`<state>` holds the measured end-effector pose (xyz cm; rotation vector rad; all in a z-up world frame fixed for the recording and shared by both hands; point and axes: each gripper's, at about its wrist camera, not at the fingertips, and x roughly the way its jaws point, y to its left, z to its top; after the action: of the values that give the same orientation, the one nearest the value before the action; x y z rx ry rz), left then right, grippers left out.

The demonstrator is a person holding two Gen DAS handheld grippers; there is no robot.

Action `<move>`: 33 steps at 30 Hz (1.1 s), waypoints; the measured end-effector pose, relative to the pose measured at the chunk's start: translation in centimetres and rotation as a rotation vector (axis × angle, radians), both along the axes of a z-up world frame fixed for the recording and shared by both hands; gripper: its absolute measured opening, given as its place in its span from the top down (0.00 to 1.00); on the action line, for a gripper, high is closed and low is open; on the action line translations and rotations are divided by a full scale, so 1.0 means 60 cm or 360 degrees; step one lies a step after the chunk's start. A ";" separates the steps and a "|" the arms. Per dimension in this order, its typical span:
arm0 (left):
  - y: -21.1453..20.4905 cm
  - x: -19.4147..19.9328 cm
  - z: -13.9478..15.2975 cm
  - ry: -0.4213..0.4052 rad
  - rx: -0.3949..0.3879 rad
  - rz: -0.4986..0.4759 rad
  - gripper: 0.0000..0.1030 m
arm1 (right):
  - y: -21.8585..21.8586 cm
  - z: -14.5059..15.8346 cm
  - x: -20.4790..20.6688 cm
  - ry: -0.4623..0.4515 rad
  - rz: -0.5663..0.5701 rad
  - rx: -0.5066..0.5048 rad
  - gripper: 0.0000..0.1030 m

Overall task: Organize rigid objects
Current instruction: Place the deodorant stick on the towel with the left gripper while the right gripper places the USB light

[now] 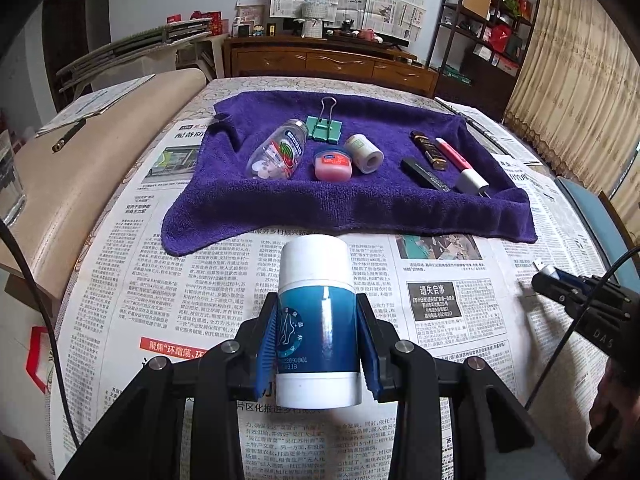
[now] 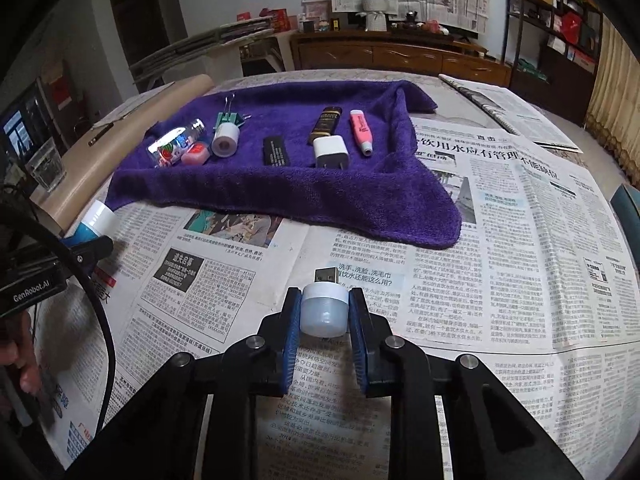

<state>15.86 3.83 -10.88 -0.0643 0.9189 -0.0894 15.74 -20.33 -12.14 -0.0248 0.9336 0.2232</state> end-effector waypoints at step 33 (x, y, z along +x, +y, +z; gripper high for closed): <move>-0.065 0.208 0.074 -0.0041 -0.0090 -0.0164 0.67 | 0.042 0.111 0.222 -0.0091 0.0108 0.0187 0.77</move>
<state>28.35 -0.09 -6.45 -0.0681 0.8936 -0.2115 29.04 -17.83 -5.46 0.0451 0.8624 0.3381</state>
